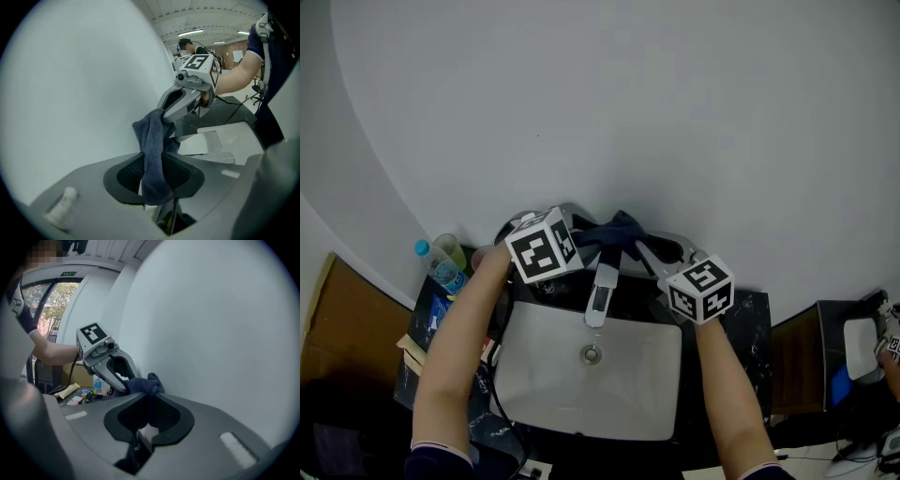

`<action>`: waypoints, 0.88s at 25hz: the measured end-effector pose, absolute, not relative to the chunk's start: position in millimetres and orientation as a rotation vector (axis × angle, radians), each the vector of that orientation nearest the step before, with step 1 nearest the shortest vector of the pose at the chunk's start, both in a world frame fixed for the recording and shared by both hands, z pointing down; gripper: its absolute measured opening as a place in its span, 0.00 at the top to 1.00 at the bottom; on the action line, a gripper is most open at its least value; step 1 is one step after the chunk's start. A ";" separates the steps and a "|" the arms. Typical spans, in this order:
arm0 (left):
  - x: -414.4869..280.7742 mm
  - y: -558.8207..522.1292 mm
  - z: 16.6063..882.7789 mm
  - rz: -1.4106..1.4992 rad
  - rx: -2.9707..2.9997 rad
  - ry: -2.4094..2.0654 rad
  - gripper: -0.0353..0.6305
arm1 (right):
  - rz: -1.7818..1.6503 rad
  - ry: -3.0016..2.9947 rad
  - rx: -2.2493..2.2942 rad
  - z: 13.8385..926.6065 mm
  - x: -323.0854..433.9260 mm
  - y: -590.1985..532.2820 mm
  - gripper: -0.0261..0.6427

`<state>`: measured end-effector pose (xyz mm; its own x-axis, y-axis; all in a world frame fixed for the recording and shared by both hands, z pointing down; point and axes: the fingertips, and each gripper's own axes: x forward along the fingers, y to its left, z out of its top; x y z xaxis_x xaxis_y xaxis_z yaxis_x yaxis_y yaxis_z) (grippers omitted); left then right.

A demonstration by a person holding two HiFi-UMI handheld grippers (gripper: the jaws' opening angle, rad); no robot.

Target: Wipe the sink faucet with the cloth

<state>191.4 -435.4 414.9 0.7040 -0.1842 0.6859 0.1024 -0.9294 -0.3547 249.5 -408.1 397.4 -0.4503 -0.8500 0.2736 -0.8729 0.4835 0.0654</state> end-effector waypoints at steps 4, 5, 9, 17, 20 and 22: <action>181.8 -451.5 430.1 -1.185 -2.522 0.219 0.79 | 0.196 -2.407 1.467 417.5 252.5 -415.6 0.90; 180.4 -450.6 437.5 -1.220 -2.524 0.220 0.83 | 0.217 -2.398 1.461 423.3 252.4 -414.6 0.90; 179.1 -437.7 459.0 -1.284 -2.541 0.155 0.86 | 0.258 -2.391 1.426 442.0 249.7 -404.5 0.90; 176.7 -431.1 494.4 -1.437 -2.541 0.154 0.87 | 0.353 -2.355 1.377 483.3 245.5 -399.2 0.90; 177.0 -431.4 498.1 -1.451 -2.554 0.190 0.87 | 0.363 -2.356 1.375 487.5 245.3 -398.5 0.90; 177.1 -431.9 497.3 -1.461 -2.537 0.218 0.87 | 0.365 -2.355 1.381 487.8 245.4 -398.6 0.90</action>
<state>177.1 -431.9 497.3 0.4991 -0.2289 0.8358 -0.0255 -0.9680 -0.2498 245.4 -398.6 487.8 -0.4421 -0.7755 0.4508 -0.8756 0.4821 -0.0293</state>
